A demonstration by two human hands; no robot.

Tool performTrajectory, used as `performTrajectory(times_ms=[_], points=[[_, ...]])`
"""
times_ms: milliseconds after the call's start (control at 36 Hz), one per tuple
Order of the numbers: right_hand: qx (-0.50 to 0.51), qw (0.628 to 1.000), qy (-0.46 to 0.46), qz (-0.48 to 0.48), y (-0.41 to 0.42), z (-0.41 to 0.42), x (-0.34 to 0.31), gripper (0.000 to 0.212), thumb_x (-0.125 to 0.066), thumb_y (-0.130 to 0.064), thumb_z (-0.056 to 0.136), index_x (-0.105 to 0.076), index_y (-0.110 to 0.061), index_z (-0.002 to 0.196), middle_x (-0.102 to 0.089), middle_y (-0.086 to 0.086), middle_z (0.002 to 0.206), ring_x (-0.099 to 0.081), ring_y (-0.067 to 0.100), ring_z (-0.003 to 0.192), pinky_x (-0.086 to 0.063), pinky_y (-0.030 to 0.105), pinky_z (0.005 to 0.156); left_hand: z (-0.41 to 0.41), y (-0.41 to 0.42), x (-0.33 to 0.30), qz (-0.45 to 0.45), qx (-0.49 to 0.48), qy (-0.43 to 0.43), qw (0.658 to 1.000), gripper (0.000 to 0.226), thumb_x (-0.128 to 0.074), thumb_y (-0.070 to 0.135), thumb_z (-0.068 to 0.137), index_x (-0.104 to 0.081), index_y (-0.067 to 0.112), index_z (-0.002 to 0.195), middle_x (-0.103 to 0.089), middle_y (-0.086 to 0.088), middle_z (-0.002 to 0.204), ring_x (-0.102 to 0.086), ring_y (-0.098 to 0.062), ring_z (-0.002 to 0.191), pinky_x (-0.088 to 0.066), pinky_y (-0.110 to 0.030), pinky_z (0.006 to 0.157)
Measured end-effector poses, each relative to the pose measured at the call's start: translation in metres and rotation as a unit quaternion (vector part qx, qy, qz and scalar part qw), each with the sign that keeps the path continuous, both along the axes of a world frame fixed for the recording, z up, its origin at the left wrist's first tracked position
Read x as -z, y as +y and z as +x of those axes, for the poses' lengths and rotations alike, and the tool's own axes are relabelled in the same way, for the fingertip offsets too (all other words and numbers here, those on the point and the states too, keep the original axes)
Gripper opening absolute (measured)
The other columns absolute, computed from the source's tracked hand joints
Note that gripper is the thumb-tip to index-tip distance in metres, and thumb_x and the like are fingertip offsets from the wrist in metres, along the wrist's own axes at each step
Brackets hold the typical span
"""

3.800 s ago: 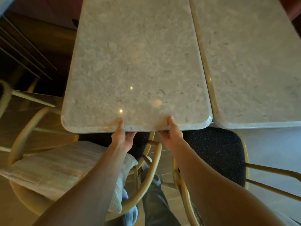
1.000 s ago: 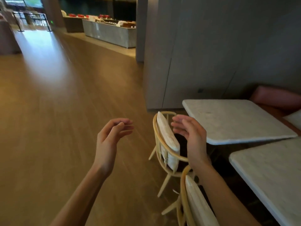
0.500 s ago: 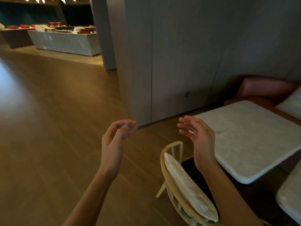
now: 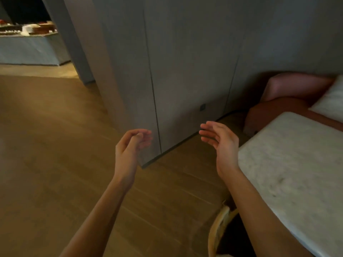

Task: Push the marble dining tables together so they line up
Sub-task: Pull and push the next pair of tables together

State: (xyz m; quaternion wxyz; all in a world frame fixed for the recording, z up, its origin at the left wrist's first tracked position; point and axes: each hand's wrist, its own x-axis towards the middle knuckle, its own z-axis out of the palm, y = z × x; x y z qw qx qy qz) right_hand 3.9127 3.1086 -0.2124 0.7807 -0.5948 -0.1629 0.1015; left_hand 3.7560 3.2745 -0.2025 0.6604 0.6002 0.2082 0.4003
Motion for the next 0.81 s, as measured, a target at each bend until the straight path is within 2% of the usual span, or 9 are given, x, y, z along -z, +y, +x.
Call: performTrajectory(times_ms=[111, 250, 417, 528, 694, 806], points=[[0.071, 0.997, 0.017, -0.003, 0.050, 0.059, 0.011, 0.030, -0.051, -0.029, 0.094, -0.071, -0.012, 0.108, -0.076, 0.007, 0.103, -0.073, 0.024, 0.098, -0.059, 0.035, 0.088, 0.084, 0.066, 0.016, -0.010, 0.067, 0.006, 0.998, 0.021, -0.049, 0.005, 0.100, -0.069, 0.003, 0.095, -0.073, -0.015, 0.100, -0.071, -0.024, 0.093, -0.058, -0.032, 0.081], [0.179, 0.983, 0.038, -0.010, 0.094, 0.124, 0.031, 0.021, -0.049, -0.013, 0.102, -0.070, -0.009, 0.104, -0.076, 0.007, 0.098, -0.073, 0.023, 0.092, -0.057, 0.040, 0.088, 0.191, 0.127, 0.038, -0.023, 0.172, 0.001, 0.985, 0.022, -0.046, 0.005, 0.101, -0.067, -0.001, 0.096, -0.071, -0.019, 0.102, -0.070, -0.031, 0.095, -0.057, -0.036, 0.086], [0.322, 0.943, 0.084, -0.017, 0.124, 0.180, 0.033, 0.026, -0.048, -0.010, 0.102, -0.067, 0.004, 0.113, -0.073, 0.021, 0.109, -0.071, 0.033, 0.097, -0.056, 0.041, 0.088, 0.313, 0.163, 0.045, -0.017, 0.310, 0.048, 0.949, 0.023, -0.048, 0.005, 0.101, -0.070, 0.005, 0.096, -0.073, -0.016, 0.106, -0.071, -0.031, 0.100, -0.057, -0.038, 0.088], [0.396, 0.913, 0.090, -0.033, 0.122, 0.215, 0.036, 0.025, -0.049, -0.012, 0.101, -0.070, -0.001, 0.110, -0.076, 0.015, 0.104, -0.073, 0.026, 0.093, -0.057, 0.038, 0.087, 0.390, 0.167, 0.046, 0.003, 0.384, 0.062, 0.921, 0.023, -0.049, 0.007, 0.101, -0.071, 0.007, 0.098, -0.072, -0.019, 0.108, -0.070, -0.032, 0.101, -0.056, -0.043, 0.091], [0.512, 0.852, 0.100, -0.038, 0.101, 0.278, 0.054, 0.025, -0.048, -0.015, 0.101, -0.070, -0.006, 0.108, -0.076, 0.011, 0.102, -0.073, 0.028, 0.097, -0.058, 0.044, 0.091, 0.495, 0.137, 0.062, 0.067, 0.495, 0.080, 0.863, 0.022, -0.049, 0.009, 0.101, -0.069, -0.001, 0.106, -0.072, -0.014, 0.110, -0.070, -0.025, 0.105, -0.056, -0.044, 0.096], [0.580, 0.808, 0.105, -0.020, 0.076, 0.330, 0.081, 0.025, -0.048, -0.018, 0.102, -0.071, -0.009, 0.107, -0.076, 0.008, 0.101, -0.074, 0.024, 0.095, -0.059, 0.040, 0.088, 0.574, 0.100, 0.083, 0.112, 0.556, 0.081, 0.820, 0.022, -0.051, 0.015, 0.098, -0.071, 0.007, 0.102, -0.073, -0.008, 0.109, -0.069, -0.023, 0.107, -0.054, -0.045, 0.098]])
